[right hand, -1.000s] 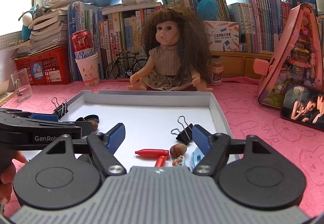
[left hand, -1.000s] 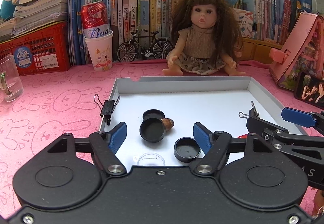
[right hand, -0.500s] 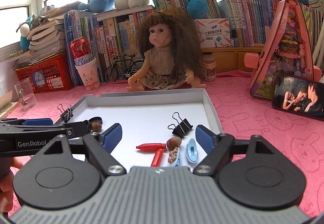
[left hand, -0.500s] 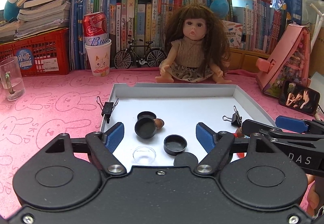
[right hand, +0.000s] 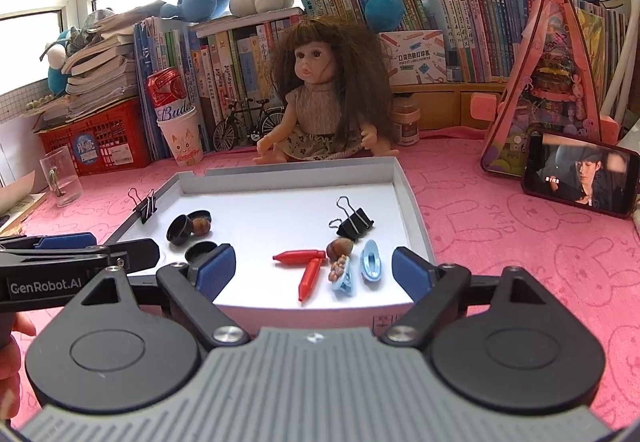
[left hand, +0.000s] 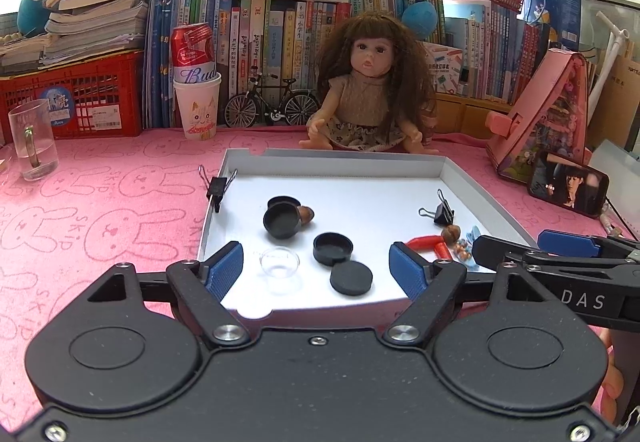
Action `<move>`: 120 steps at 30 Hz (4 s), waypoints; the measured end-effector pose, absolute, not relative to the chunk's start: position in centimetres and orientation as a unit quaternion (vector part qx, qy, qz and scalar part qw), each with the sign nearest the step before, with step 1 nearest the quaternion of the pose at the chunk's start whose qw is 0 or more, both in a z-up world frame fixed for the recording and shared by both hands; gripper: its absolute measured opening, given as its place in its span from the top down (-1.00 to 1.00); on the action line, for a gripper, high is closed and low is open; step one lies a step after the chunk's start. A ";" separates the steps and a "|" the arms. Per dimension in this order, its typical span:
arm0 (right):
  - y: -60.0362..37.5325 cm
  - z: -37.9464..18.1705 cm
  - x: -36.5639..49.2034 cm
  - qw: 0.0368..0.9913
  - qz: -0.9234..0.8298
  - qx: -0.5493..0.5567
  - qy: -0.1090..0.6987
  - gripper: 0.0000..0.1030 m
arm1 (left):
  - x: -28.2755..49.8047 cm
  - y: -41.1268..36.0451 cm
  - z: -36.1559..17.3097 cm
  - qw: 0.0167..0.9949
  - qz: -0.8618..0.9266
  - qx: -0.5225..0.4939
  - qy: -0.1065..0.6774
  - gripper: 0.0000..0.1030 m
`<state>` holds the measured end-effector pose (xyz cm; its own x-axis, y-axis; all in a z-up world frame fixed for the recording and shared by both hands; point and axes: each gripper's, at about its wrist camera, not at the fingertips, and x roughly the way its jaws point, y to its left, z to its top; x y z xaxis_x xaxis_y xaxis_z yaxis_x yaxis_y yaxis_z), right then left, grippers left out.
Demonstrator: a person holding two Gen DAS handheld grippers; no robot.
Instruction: Organize rigid objects
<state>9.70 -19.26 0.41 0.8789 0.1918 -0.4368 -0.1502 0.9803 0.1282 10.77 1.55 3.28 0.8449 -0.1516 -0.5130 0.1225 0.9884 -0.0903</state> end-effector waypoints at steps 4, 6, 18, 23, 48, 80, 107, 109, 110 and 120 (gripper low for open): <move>-19.2 0.0 9.0 0.967 0.088 0.040 0.235 -0.80 | 9.6 1.8 2.9 0.959 -0.069 -0.025 0.272 -0.53; -19.2 -0.3 8.7 0.967 0.085 0.037 0.239 -0.80 | 9.0 1.9 2.7 0.960 -0.066 -0.023 0.270 -0.53; -19.0 -2.5 8.5 0.958 0.071 0.024 0.277 -0.81 | 7.3 1.7 0.5 0.956 -0.058 0.003 0.288 -0.54; -18.8 -3.2 8.8 0.955 0.063 0.018 0.289 -0.86 | 7.5 1.2 -0.2 0.954 -0.045 0.018 0.297 -0.55; -17.5 -3.6 9.5 0.948 0.054 -0.015 0.314 -1.00 | 9.1 2.2 -1.8 0.945 0.003 0.003 0.326 -0.99; -17.6 -3.6 9.5 0.948 0.054 -0.015 0.314 -1.00 | 9.0 2.2 -1.9 0.945 0.003 0.002 0.326 -1.00; -17.5 -3.5 9.5 0.948 0.055 -0.015 0.314 -1.00 | 9.0 2.2 -1.9 0.945 0.003 0.002 0.326 -1.00; -17.6 -3.5 9.5 0.948 0.055 -0.015 0.314 -1.00 | 9.1 2.2 -1.9 0.945 0.003 0.002 0.326 -1.00; -17.6 -3.5 9.5 0.948 0.055 -0.015 0.314 -1.00 | 9.0 2.2 -1.9 0.945 0.003 0.002 0.326 -1.00; -17.5 -3.6 9.5 0.948 0.055 -0.015 0.314 -1.00 | 9.0 2.2 -1.8 0.945 0.003 0.002 0.326 -1.00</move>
